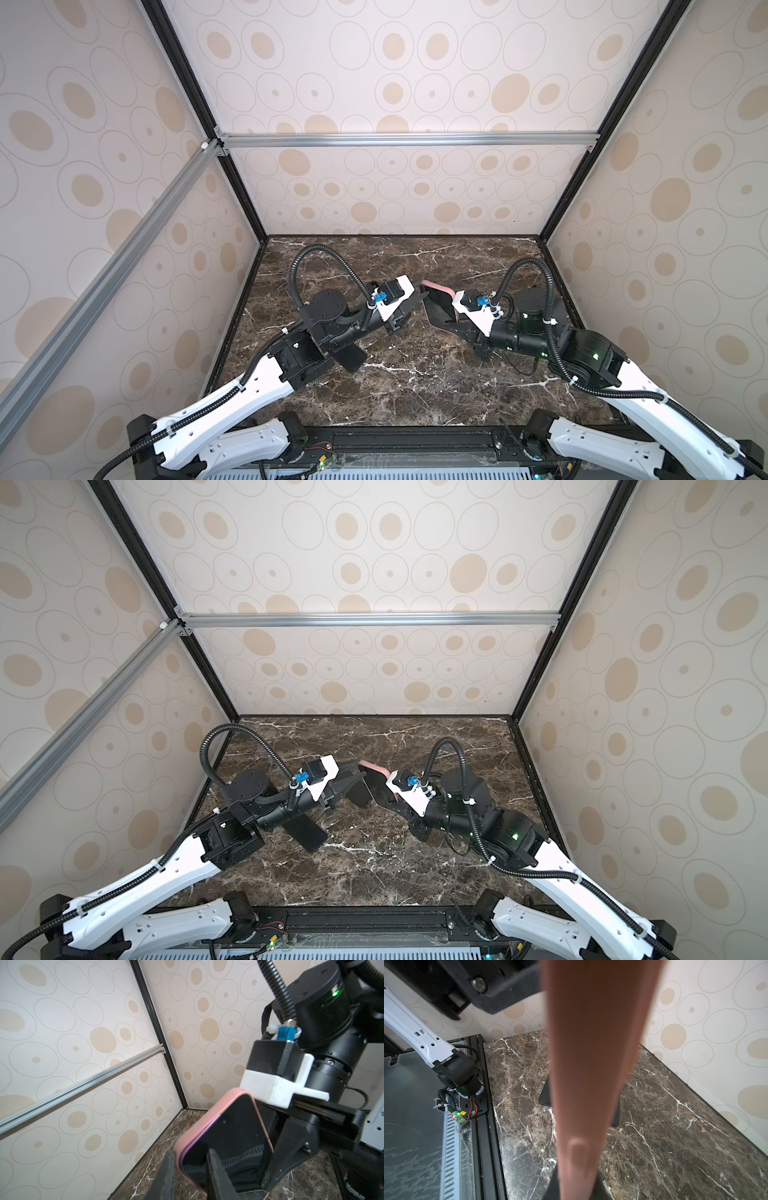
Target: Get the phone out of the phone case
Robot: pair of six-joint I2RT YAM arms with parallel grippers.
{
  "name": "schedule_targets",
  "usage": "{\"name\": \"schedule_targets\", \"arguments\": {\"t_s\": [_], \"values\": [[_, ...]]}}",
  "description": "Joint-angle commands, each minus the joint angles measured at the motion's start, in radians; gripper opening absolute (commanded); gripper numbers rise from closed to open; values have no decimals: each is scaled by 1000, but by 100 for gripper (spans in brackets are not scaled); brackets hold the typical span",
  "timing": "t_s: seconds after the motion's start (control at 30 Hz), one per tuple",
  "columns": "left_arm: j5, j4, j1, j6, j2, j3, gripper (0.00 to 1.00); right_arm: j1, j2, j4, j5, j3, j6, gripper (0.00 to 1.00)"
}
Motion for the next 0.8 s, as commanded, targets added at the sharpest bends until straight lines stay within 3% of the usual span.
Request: {"name": "schedule_targets", "arguments": {"t_s": [0.0, 0.4, 0.77], "values": [[163, -100, -26, 43, 72, 24, 26, 34, 36, 76, -188, 39, -100, 0], [334, -197, -24, 58, 135, 73, 28, 33, 35, 78, -182, 36, -107, 0], [371, -151, -23, 30, 151, 73, 29, 32, 44, 59, -283, 40, -129, 0]]}}
